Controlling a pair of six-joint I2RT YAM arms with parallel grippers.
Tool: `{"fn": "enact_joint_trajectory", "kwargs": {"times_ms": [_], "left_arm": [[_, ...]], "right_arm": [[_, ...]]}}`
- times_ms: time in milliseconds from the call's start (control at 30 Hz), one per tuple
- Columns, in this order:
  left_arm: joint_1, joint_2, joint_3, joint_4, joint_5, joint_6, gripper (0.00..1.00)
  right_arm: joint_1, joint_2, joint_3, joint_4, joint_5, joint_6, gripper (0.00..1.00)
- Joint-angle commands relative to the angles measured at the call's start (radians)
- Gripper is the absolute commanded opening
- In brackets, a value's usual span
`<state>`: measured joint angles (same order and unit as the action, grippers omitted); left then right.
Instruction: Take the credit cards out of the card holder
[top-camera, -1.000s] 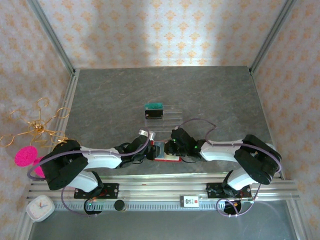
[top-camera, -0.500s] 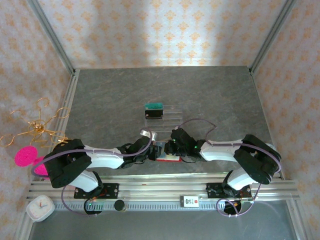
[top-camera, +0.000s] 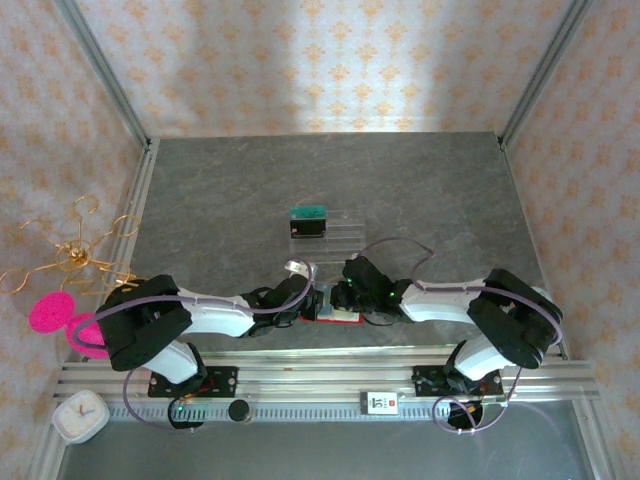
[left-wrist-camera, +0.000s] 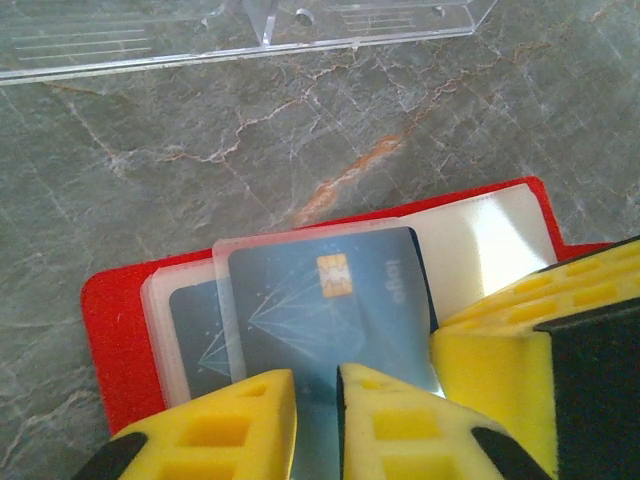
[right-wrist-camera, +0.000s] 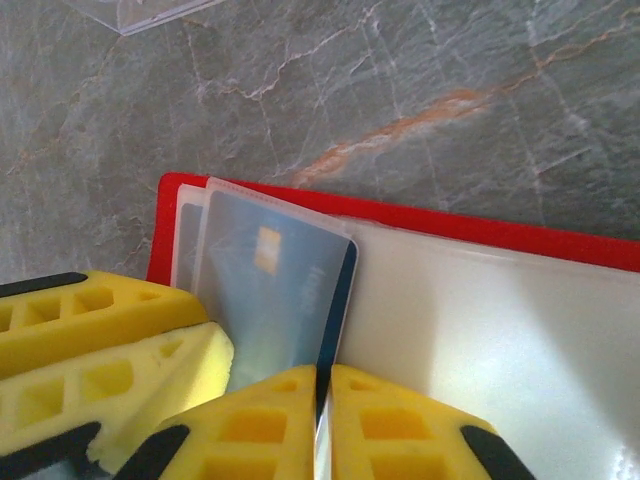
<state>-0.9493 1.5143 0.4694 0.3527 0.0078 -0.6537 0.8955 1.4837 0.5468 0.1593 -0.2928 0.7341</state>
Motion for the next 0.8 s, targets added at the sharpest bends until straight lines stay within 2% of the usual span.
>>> {"fn": "enact_joint_trajectory", "kwargs": {"times_ms": [0, 67, 267, 500, 600, 700, 767], "left_arm": [[-0.026, 0.053, -0.038, -0.118, 0.076, -0.007, 0.17], [-0.026, 0.046, -0.044, -0.119, 0.076, -0.014, 0.18], [-0.027, -0.033, -0.071, -0.156, 0.031, -0.034, 0.26], [-0.026, -0.061, -0.11, -0.149, 0.038, -0.053, 0.27], [-0.026, -0.084, -0.115, -0.146, 0.037, -0.049, 0.26], [-0.025, -0.071, -0.11, -0.144, 0.035, -0.045, 0.24], [-0.026, -0.041, -0.105, -0.131, 0.047, -0.044, 0.27]], "right_arm": [[-0.004, 0.008, -0.013, 0.048, 0.007, -0.013, 0.07], [-0.004, 0.007, -0.014, 0.053, 0.006, -0.013, 0.0], [-0.018, -0.063, -0.048, 0.003, 0.05, 0.0, 0.0], [-0.023, -0.084, -0.091, -0.027, 0.047, 0.002, 0.0], [-0.023, -0.102, -0.087, 0.006, 0.008, -0.024, 0.0], [-0.023, -0.125, -0.08, 0.06, -0.061, -0.044, 0.15], [-0.023, -0.118, -0.059, 0.048, -0.072, -0.048, 0.18]]}}
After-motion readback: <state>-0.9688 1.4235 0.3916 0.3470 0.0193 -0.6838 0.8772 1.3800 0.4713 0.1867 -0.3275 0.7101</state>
